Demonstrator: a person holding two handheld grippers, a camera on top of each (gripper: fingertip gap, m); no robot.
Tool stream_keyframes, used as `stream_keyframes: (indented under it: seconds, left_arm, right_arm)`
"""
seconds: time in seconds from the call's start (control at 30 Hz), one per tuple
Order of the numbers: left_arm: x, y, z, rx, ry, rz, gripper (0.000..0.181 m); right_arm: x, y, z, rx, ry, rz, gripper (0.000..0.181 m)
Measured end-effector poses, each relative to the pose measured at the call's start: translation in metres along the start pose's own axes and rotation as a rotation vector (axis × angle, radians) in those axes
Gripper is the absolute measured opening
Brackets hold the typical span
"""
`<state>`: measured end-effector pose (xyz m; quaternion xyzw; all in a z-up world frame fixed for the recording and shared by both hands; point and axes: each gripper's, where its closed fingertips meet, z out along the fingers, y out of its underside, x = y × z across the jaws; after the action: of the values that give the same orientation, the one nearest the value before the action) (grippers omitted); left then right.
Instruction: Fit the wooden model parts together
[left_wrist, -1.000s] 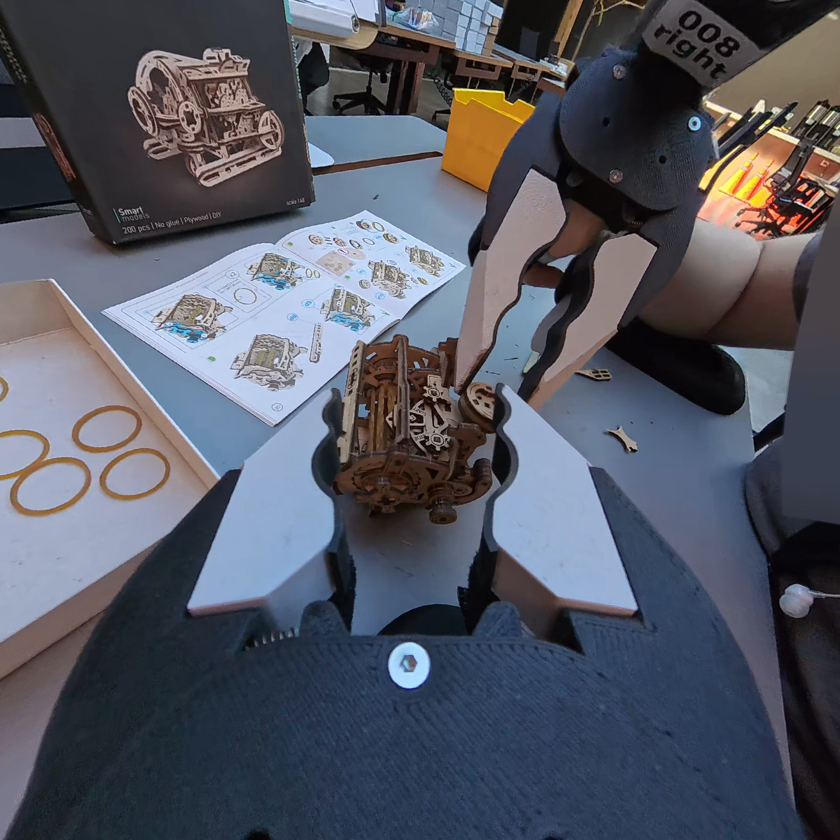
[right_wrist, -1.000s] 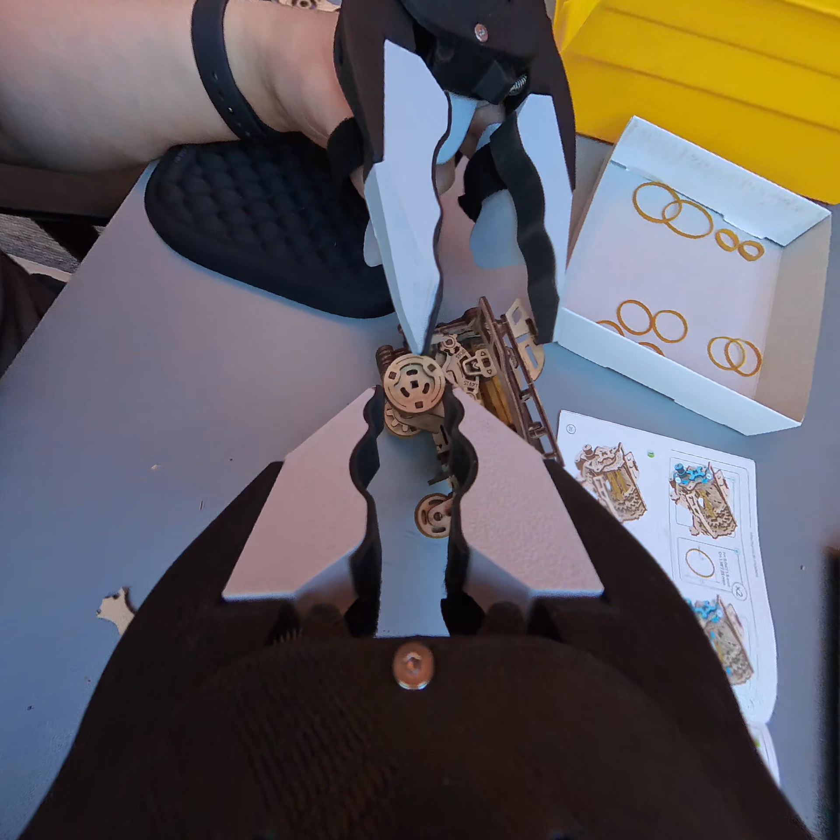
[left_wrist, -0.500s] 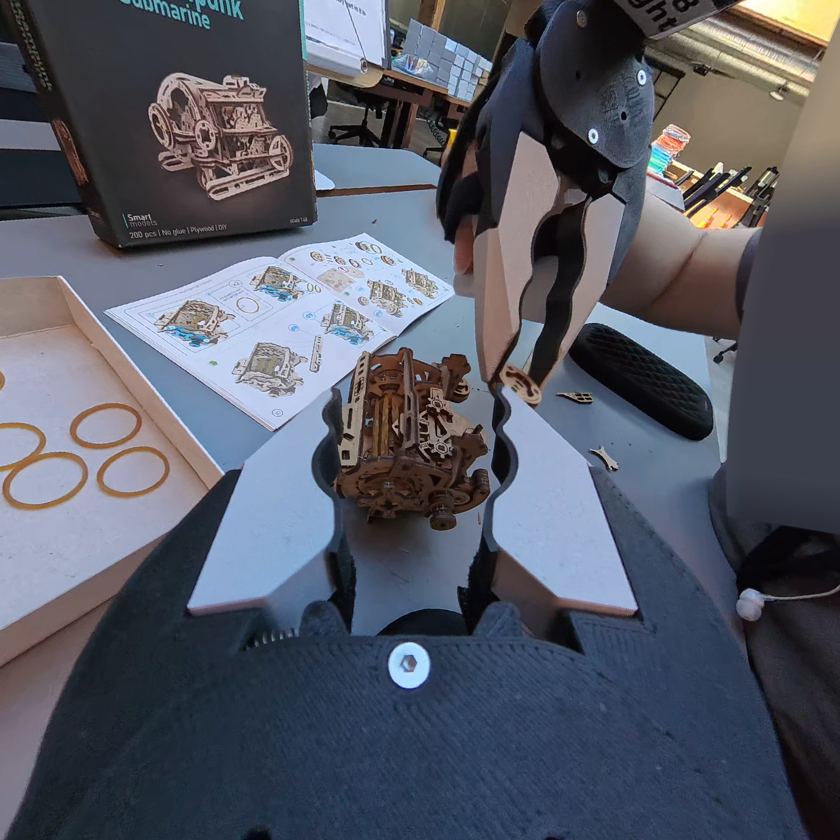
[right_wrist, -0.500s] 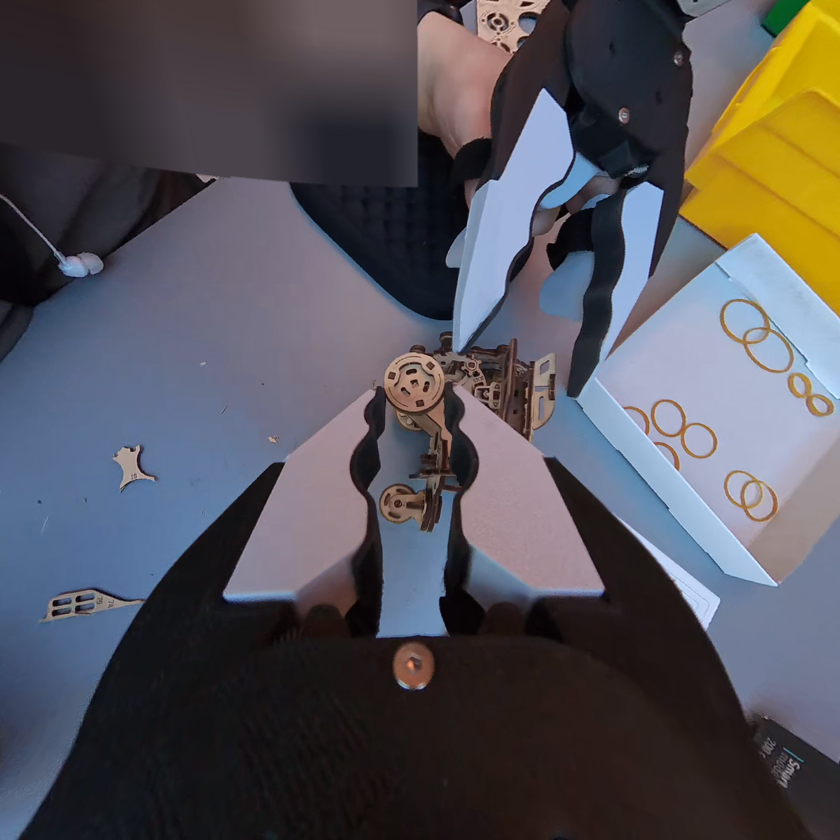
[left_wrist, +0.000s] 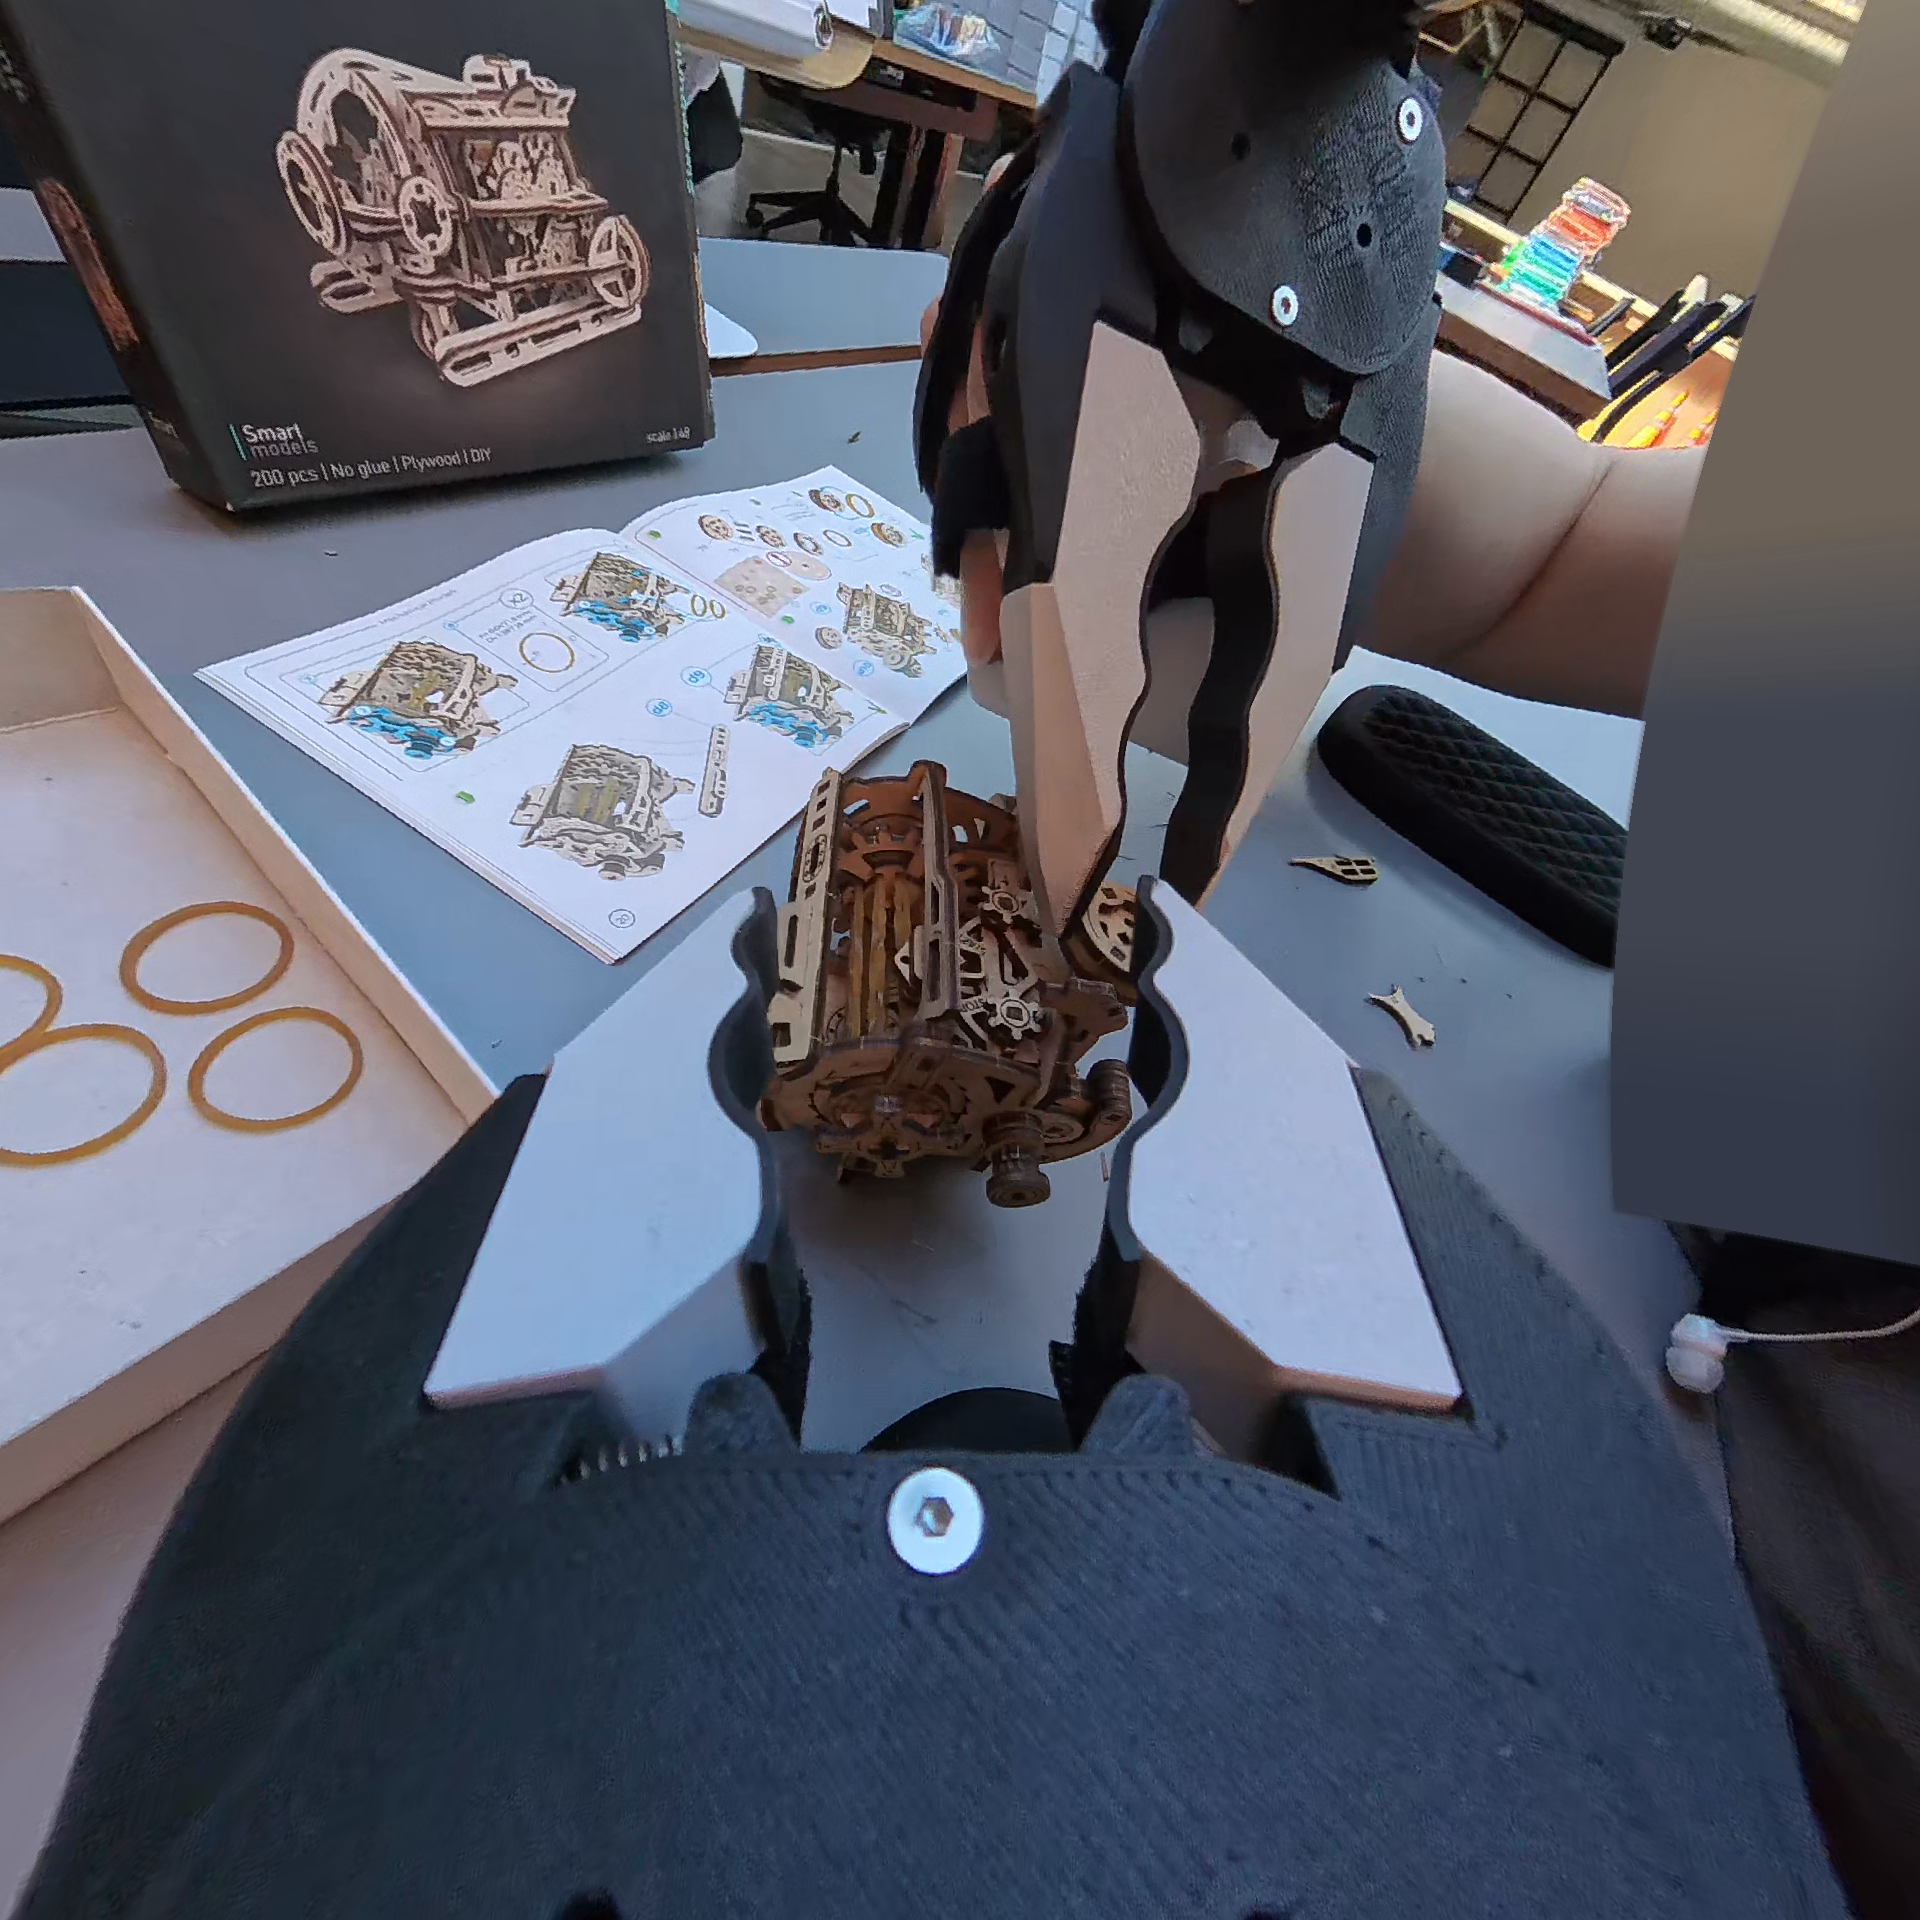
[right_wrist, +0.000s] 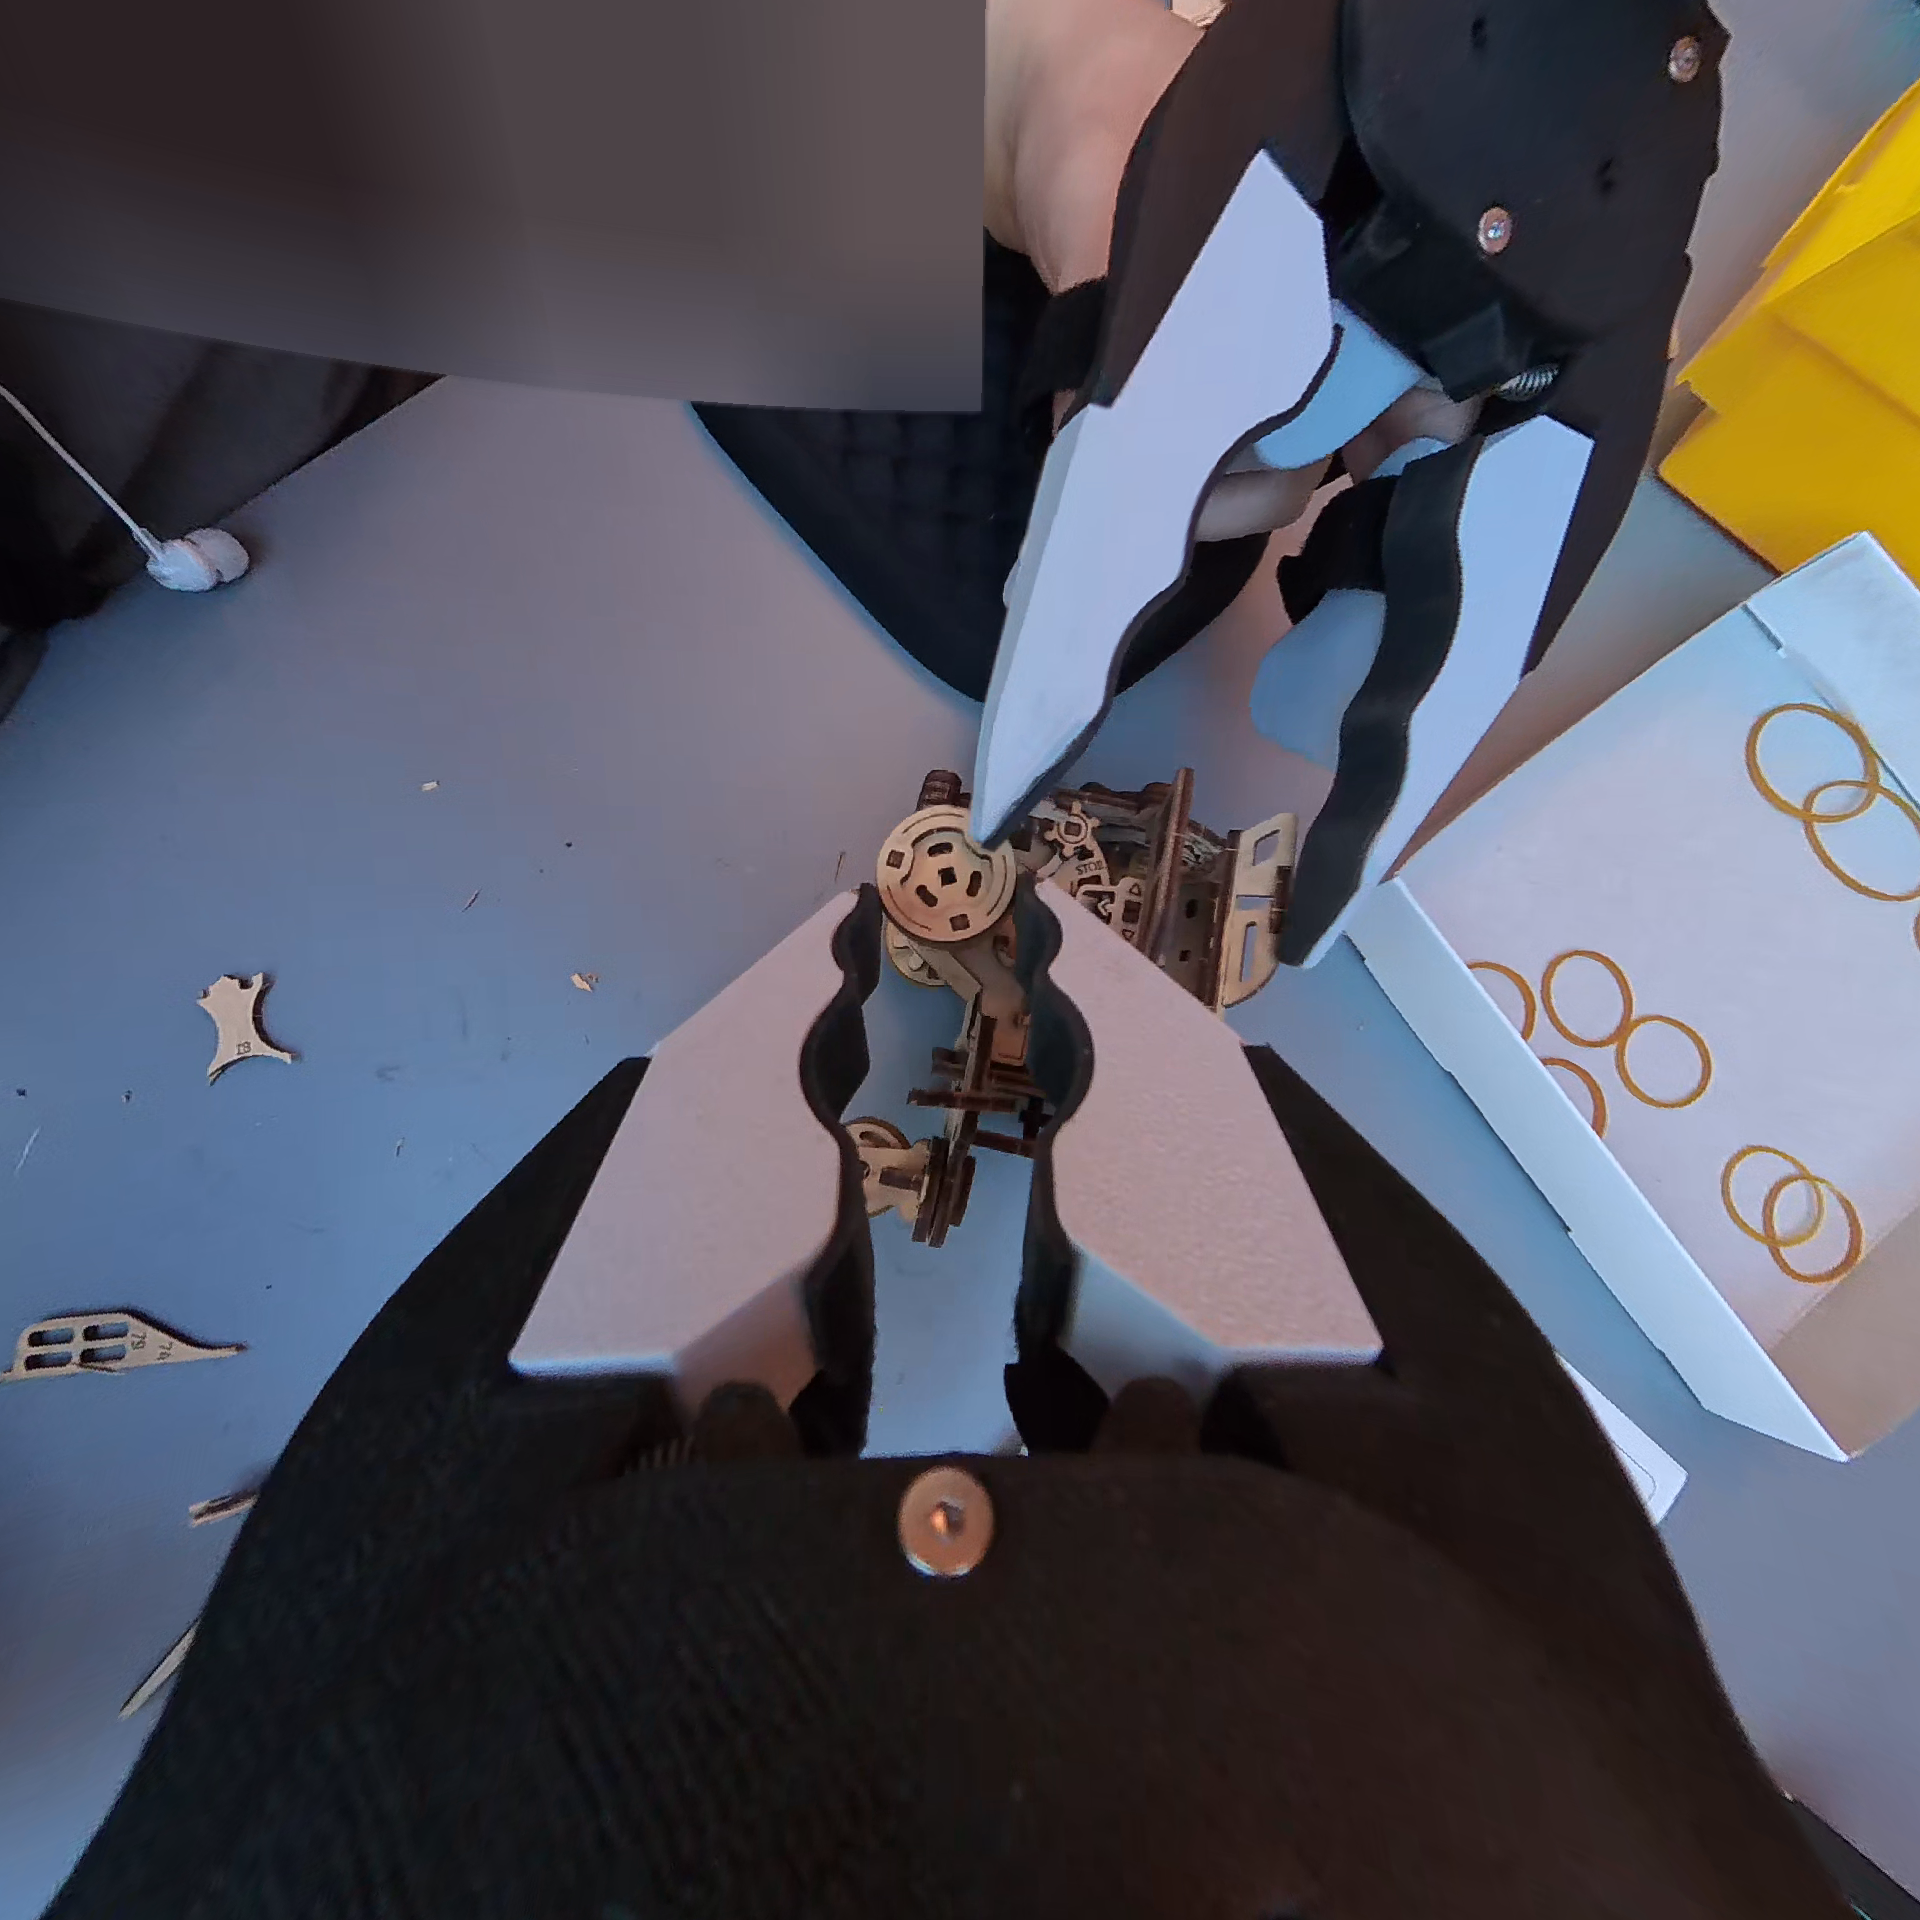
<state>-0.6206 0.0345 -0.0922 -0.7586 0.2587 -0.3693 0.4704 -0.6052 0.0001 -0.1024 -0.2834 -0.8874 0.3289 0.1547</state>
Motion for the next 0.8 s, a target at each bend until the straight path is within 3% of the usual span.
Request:
stream_keyframes:
  seconds: [0.8]
  left_arm:
    - [-0.0012, 0.0077, 0.0081, -0.064, -0.082, 0.129, 0.066]
  right_arm:
    - [0.0001, -0.0004, 0.0028, 0.003, -0.003, 0.006, 0.026]
